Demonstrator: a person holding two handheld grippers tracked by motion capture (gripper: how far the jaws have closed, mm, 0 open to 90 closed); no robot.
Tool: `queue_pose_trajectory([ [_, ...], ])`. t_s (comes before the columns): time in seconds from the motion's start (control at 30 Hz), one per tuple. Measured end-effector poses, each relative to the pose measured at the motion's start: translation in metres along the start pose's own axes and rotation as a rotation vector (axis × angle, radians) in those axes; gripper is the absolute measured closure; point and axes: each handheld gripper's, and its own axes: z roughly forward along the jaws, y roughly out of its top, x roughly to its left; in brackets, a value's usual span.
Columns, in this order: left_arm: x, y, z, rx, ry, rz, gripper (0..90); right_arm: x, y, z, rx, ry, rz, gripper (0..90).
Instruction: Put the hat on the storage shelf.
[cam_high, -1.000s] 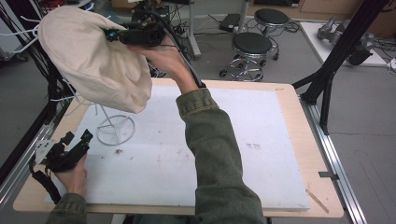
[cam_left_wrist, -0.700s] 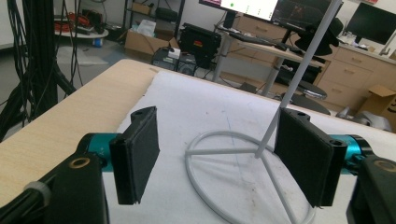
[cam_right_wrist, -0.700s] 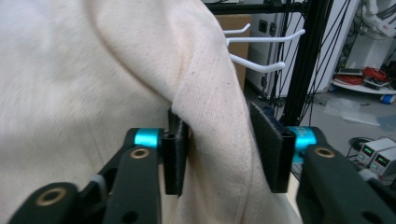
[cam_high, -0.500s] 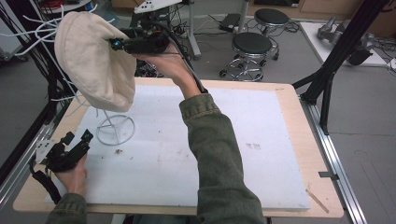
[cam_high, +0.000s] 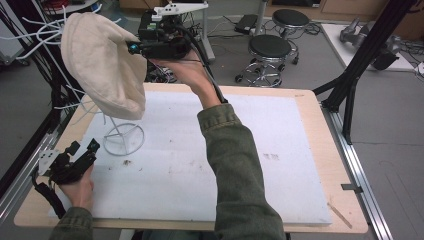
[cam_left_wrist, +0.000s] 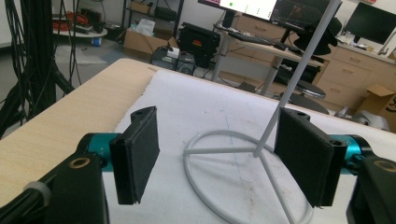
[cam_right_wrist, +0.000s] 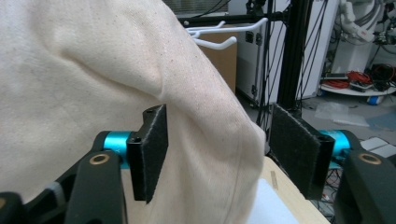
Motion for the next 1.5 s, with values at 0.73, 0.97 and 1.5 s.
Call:
queue_pose_trajectory([
  [0.73,-0.002,0.000,-0.001,-0.001,-0.008,0.007,30.7,0.010,-0.056,-0.082,-0.012,-0.253,0.046,22.8],
  [0.97,-0.003,0.000,-0.001,0.003,-0.011,0.001,30.6,0.018,-0.075,-0.118,-0.024,-0.288,0.045,23.2],
  [1.5,-0.006,-0.001,-0.002,0.005,-0.011,0.010,30.6,0.028,-0.132,-0.214,-0.056,-0.430,0.118,23.1],
])
